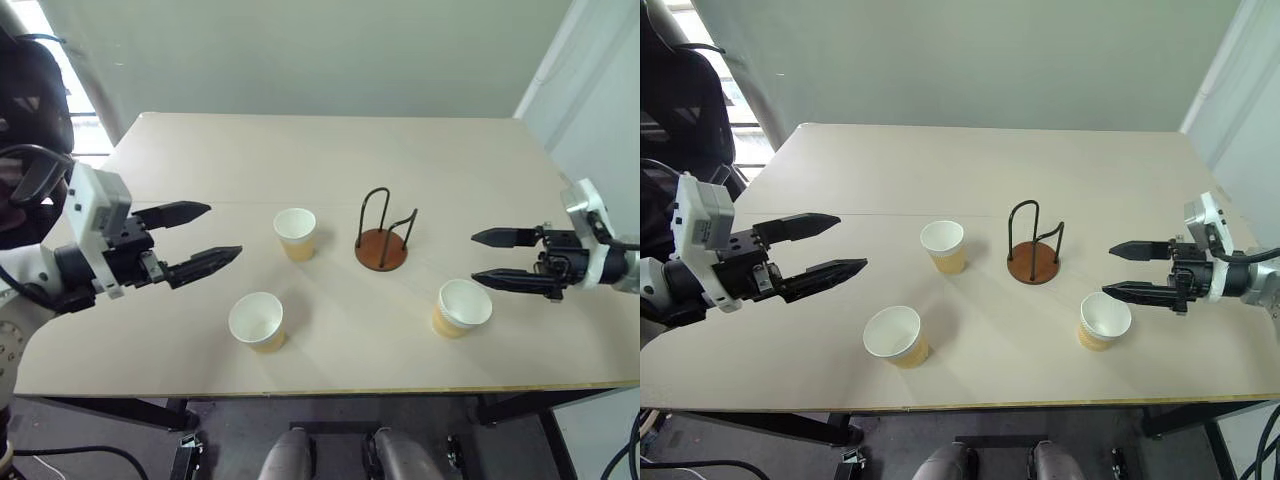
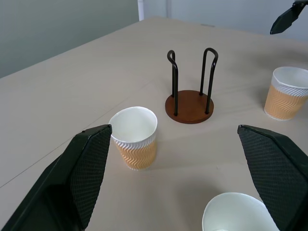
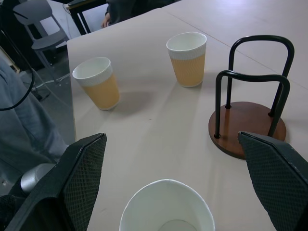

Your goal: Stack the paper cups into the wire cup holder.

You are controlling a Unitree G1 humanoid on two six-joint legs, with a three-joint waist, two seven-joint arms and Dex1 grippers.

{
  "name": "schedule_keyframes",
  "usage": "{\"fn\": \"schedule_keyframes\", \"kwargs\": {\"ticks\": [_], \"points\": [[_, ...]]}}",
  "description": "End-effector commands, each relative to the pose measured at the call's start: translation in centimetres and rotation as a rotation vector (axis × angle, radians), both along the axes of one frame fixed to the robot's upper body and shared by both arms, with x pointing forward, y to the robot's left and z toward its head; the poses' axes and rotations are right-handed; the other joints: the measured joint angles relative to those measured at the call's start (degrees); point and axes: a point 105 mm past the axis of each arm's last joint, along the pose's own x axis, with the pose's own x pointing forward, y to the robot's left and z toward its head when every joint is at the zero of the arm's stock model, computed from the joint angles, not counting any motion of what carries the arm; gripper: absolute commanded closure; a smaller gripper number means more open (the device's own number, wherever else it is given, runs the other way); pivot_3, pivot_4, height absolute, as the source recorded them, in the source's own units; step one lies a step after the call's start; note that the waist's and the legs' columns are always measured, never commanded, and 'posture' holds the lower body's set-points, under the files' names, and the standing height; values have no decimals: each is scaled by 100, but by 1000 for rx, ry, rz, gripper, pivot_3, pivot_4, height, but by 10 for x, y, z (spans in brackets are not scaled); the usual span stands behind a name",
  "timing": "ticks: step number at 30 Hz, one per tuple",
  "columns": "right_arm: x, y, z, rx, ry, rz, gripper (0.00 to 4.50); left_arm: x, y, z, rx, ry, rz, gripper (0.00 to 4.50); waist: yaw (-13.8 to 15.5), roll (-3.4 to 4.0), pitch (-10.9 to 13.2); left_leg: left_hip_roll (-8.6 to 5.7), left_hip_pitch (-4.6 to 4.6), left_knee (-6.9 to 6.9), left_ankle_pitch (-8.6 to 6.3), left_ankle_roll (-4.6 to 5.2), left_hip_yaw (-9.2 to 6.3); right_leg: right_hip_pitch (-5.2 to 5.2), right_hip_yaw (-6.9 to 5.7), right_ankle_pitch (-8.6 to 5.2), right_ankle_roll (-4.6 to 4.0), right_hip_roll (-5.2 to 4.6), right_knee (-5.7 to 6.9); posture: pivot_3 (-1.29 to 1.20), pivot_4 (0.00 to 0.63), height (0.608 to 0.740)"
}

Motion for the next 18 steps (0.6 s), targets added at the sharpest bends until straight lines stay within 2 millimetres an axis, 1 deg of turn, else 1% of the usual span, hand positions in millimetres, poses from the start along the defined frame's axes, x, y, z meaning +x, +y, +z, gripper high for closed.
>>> {"fn": "schedule_keyframes", "kwargs": {"ticks": [1, 8, 10, 12, 14, 16, 18], "points": [[-3, 0, 14, 10, -51, 5, 0, -2, -3, 6, 8, -39, -8, 31, 0, 0, 0, 0, 0, 0, 0, 0, 0, 0, 0, 0, 0, 0, 0, 0, 150, 740], [-5, 3, 14, 24, -55, 2, 0, -1, -3, 5, -2, -41, -12, 31, 0, 0, 0, 0, 0, 0, 0, 0, 0, 0, -1, 0, 0, 0, 0, 0, 150, 740], [-4, 10, 14, 18, -61, -3, 0, -1, -2, 5, -1, -40, -11, 31, 0, 0, 0, 0, 0, 0, 0, 0, 0, 0, -1, 0, 1, 0, 0, 0, 150, 740], [-7, 26, 13, 1, -71, 33, 0, -1, -1, 5, 1, -40, -9, 31, -1, 0, 0, 0, 0, 0, 0, 0, 0, 0, -1, 0, 1, 0, 0, 0, 150, 740], [-11, 47, 12, 11, -63, 71, 0, -1, -1, 4, 3, -40, -8, 31, -5, 0, 0, 1, 2, -1, 0, 0, 0, 0, -1, 0, 0, 1, 1, 0, 150, 740], [-12, 68, 5, 0, -48, 84, 0, -1, -1, 4, 4, -41, -8, 31, -35, 0, 0, 4, 3, 0, 0, 0, 0, -1, -1, 0, 1, 5, 2, 0, 150, 740], [-9, 87, -3, -5, -25, 59, 0, -1, -3, 3, 6, -39, -10, 31, -46, -1, -1, 6, 6, 0, 0, 0, 0, -1, -1, 7, 7, 8, 2, 0, 150, 740]]}}
